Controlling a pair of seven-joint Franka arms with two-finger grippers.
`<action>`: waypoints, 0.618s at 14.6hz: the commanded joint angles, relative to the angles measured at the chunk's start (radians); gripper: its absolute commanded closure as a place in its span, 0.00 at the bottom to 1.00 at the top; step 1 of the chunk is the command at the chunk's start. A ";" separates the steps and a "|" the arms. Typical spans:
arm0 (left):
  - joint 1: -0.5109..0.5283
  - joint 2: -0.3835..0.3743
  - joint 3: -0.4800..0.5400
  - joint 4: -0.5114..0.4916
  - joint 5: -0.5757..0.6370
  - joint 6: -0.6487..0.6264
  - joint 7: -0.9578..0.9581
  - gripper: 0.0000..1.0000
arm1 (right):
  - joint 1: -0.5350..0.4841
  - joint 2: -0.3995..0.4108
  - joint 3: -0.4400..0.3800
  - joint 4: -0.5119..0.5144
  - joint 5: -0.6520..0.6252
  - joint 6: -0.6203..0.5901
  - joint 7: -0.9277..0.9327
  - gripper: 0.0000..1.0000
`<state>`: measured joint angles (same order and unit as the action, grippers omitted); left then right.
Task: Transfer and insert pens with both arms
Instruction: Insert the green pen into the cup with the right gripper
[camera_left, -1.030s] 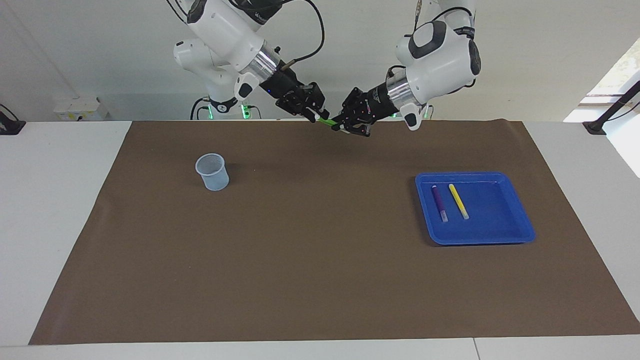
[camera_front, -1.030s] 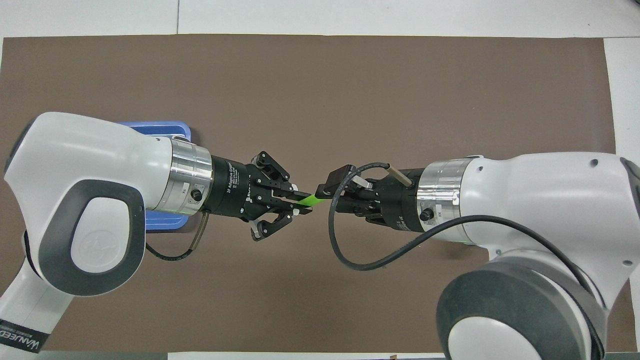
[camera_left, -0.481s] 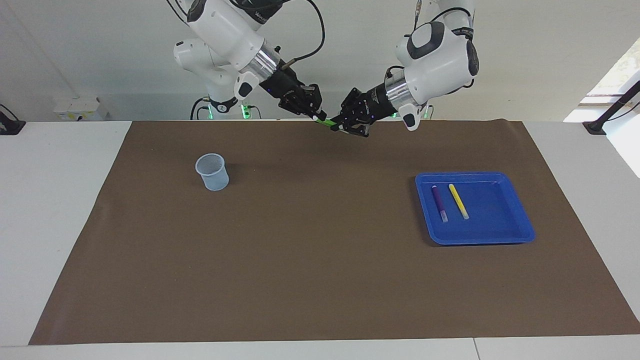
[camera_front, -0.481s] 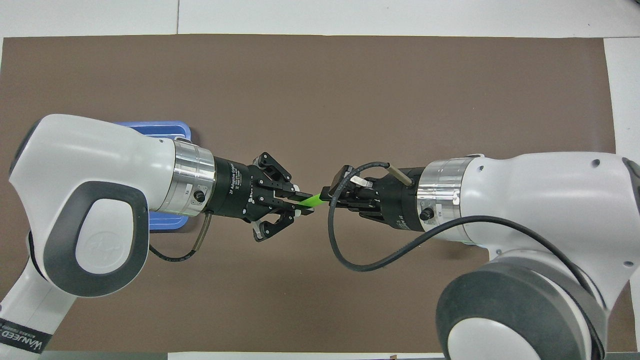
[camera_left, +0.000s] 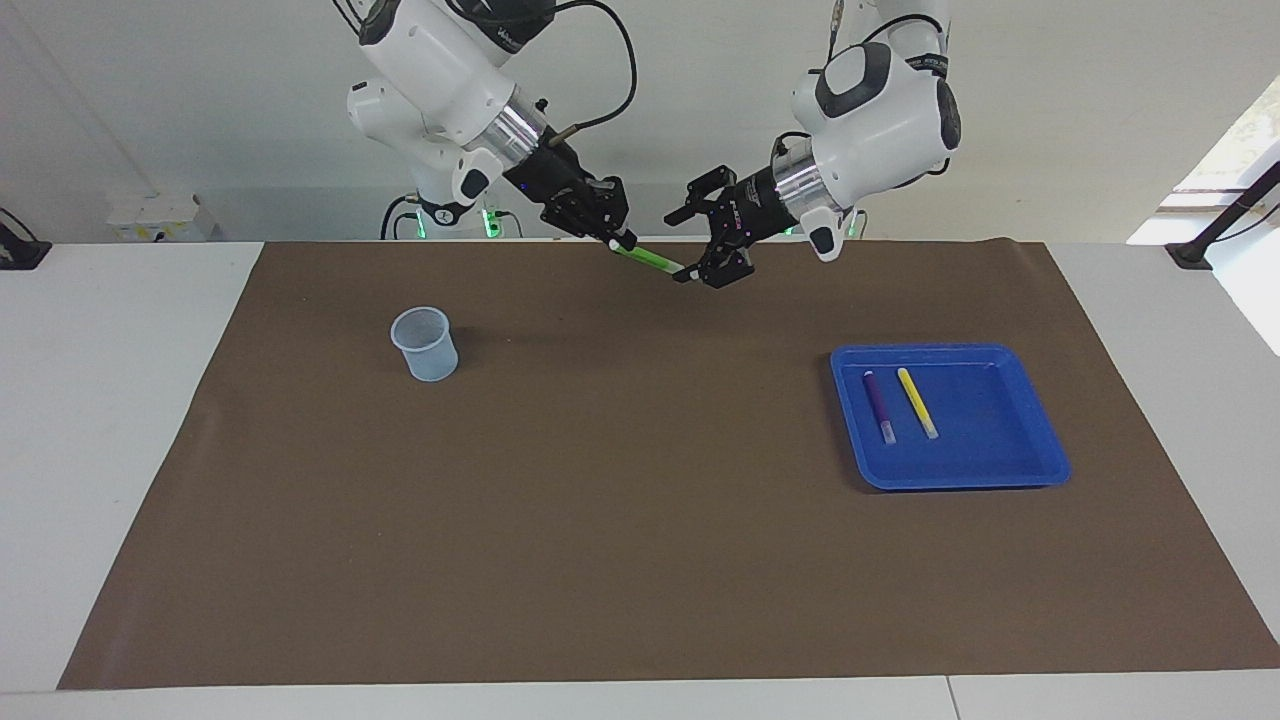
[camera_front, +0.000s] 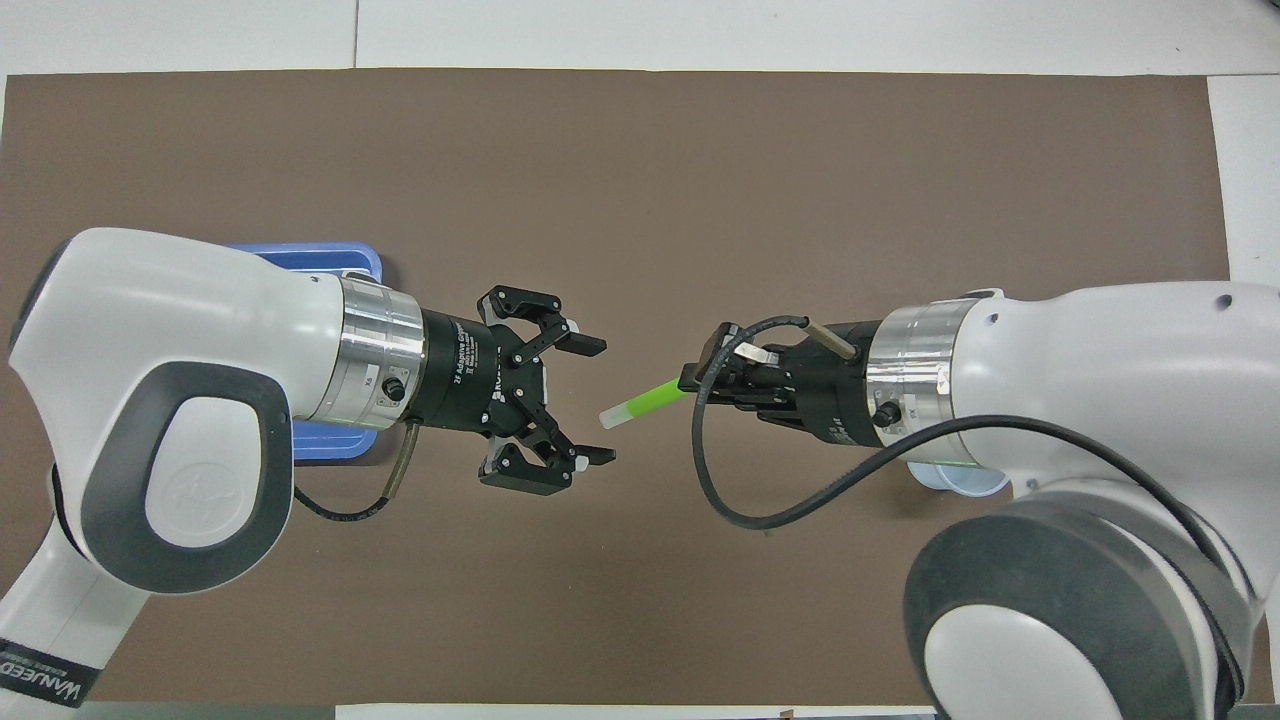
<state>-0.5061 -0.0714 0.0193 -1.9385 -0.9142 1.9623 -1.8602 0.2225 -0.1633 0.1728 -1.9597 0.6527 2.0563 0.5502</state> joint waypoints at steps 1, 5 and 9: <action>-0.002 -0.028 0.011 -0.027 -0.006 0.012 -0.001 0.00 | -0.066 0.021 0.004 0.064 -0.134 -0.131 -0.131 1.00; 0.029 -0.028 0.014 -0.028 0.060 0.001 0.149 0.00 | -0.178 0.016 0.001 0.067 -0.450 -0.273 -0.465 1.00; 0.075 -0.028 0.014 -0.028 0.188 -0.048 0.286 0.00 | -0.326 -0.042 0.001 -0.066 -0.565 -0.220 -0.643 1.00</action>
<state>-0.4582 -0.0718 0.0331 -1.9396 -0.7856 1.9479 -1.6429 -0.0231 -0.1596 0.1613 -1.9332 0.1183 1.7897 -0.0071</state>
